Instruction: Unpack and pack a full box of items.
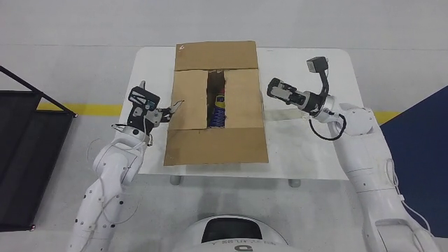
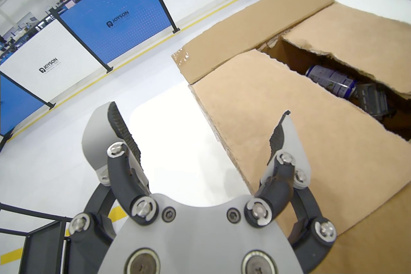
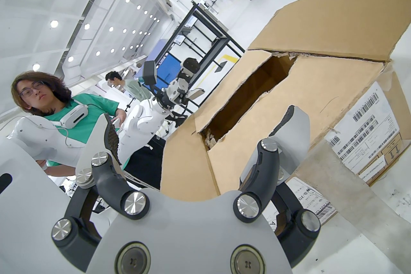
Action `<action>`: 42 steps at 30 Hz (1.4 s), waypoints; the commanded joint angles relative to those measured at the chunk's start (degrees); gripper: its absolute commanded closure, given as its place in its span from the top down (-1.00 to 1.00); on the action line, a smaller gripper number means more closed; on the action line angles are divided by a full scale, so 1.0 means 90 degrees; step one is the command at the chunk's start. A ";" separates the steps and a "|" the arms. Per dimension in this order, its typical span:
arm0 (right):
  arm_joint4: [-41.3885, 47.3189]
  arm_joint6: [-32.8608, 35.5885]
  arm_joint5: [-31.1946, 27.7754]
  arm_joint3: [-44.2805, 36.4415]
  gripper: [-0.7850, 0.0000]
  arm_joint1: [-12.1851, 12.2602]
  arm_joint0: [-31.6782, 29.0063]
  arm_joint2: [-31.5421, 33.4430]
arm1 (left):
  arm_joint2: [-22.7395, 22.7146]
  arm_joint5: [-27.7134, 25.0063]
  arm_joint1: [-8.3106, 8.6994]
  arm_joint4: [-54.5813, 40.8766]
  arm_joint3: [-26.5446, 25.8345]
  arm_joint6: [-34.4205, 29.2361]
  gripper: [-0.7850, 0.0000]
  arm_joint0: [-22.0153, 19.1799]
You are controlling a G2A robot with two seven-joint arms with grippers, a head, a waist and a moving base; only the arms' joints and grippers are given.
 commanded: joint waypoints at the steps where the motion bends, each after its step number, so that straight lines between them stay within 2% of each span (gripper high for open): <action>1: 0.0000 0.0000 0.0000 0.0000 1.00 0.0000 0.0000 0.0000 | -0.0056 0.0046 0.0000 -0.0117 -0.0095 -0.0022 1.00 0.0044; 4: 0.0000 0.0000 0.0000 0.0000 1.00 0.0000 0.0000 0.0000 | -0.0056 0.0046 0.0000 -0.0117 -0.0095 -0.0022 1.00 0.0044; 8: -0.0218 -0.0740 0.0563 0.0563 1.00 -0.0031 0.0356 -0.0029 | -0.0056 0.0046 0.0000 -0.0117 -0.0095 -0.0022 1.00 0.0044; 12: 0.0217 -0.1053 0.0557 0.2003 1.00 -0.0150 0.1249 -0.0312 | -0.0056 0.0046 0.0000 -0.0117 -0.0095 -0.0022 1.00 0.0044; 16: -0.0040 -0.1409 0.0556 0.3392 1.00 -0.0319 0.2127 -0.0798 | -0.0056 0.0046 0.0000 -0.0117 -0.0095 -0.0022 1.00 0.0044; 20: -0.0657 -0.1710 0.0594 0.4313 1.00 -0.0547 0.2846 -0.1445 | -0.0173 0.0435 -0.0020 -0.0362 -0.0023 0.0037 1.00 0.0088; 25: -0.0713 -0.1818 0.0334 0.5245 1.00 -0.0863 0.3434 -0.1979 | -0.0495 0.0629 -0.0009 -0.0586 -0.0019 0.0120 1.00 0.0282; 32: -0.0253 -0.1531 -0.0091 0.6119 1.00 -0.1273 0.3982 -0.2329 | -0.1101 0.0158 0.0068 -0.0691 0.0188 0.0591 1.00 0.0711; 37: -0.0108 -0.1387 -0.0425 0.6453 1.00 -0.1466 0.4200 -0.2450 | -0.1536 -0.0385 0.0109 -0.1395 0.0833 0.0958 1.00 0.0646; 42: 0.0361 -0.1336 -0.1116 0.6663 1.00 -0.1533 0.4270 -0.2305 | -0.1627 -0.0535 0.0121 -0.1641 0.1154 0.1062 1.00 0.0545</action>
